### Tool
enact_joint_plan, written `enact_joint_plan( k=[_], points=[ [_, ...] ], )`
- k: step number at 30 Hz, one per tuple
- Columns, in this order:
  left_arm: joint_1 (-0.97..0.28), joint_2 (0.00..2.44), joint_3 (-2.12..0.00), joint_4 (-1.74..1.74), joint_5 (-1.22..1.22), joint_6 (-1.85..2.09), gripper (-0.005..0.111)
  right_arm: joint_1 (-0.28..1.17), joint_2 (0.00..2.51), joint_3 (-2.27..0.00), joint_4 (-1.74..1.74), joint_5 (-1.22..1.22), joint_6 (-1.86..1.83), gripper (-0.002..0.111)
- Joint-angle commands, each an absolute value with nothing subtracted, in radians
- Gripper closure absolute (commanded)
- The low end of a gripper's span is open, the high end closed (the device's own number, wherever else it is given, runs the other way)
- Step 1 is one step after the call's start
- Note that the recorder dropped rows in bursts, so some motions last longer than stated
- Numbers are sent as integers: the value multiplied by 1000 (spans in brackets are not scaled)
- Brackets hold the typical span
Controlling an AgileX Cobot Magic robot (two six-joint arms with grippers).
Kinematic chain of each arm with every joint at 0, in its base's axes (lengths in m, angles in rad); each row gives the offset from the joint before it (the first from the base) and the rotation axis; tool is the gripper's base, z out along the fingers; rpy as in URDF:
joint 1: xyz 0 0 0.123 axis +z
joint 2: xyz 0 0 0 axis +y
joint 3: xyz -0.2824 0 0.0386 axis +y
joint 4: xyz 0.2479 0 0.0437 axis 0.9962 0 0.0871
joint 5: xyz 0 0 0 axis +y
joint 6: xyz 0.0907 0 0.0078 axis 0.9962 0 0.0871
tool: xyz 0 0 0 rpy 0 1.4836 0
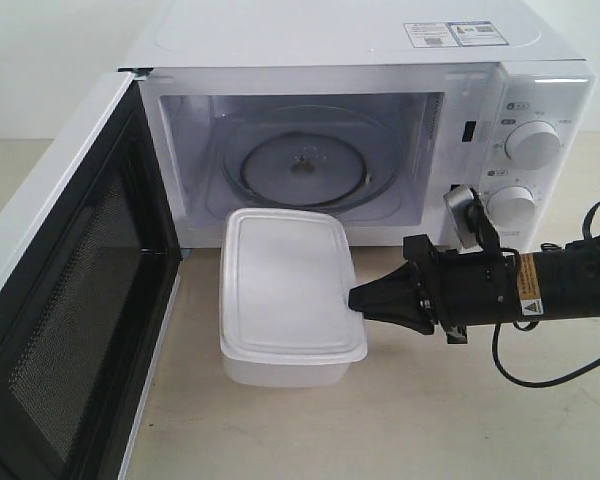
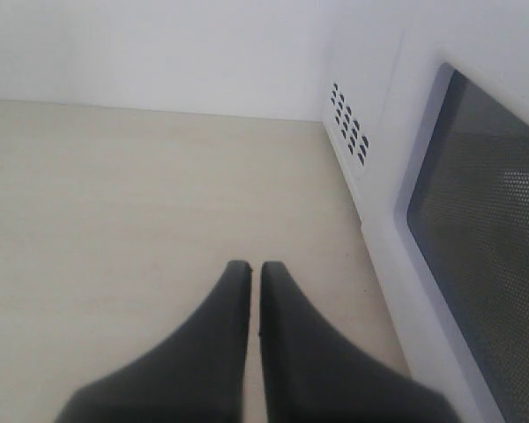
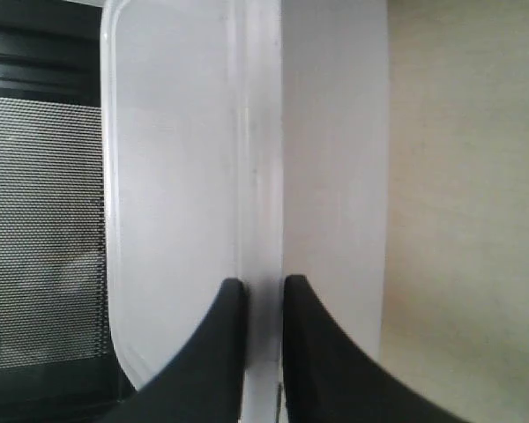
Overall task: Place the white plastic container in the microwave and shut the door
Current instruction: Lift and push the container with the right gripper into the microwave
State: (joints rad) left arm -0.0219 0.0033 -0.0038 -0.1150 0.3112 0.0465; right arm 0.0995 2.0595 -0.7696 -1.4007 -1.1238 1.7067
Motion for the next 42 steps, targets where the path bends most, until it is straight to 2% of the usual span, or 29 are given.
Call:
enact_joint_plan(
  k=[1, 12, 22, 26, 32, 37, 42],
  points=[
    [-19, 0, 0, -120, 306, 46, 102, 99, 2056, -770, -1365, -1200, 1684, 108],
    [-19, 0, 0, -120, 306, 46, 102, 104, 2056, -770, -1272, -1221, 1684, 108],
    [-19, 0, 0, -120, 306, 46, 102, 191, 2054, -770, -1165, -1221, 1658, 108],
    [-19, 0, 0, -120, 306, 46, 102, 197, 1963, -741, -1138, -1221, 1650, 108],
    [-19, 0, 0, -120, 306, 46, 102, 205, 1781, -686, -1118, -924, 1764, 108],
    [-19, 0, 0, -120, 306, 46, 102, 309, 1763, -686, -853, -801, 1722, 108],
    [-19, 0, 0, -120, 306, 46, 102, 467, 1763, -686, -335, -746, 1537, 108]
  ],
)
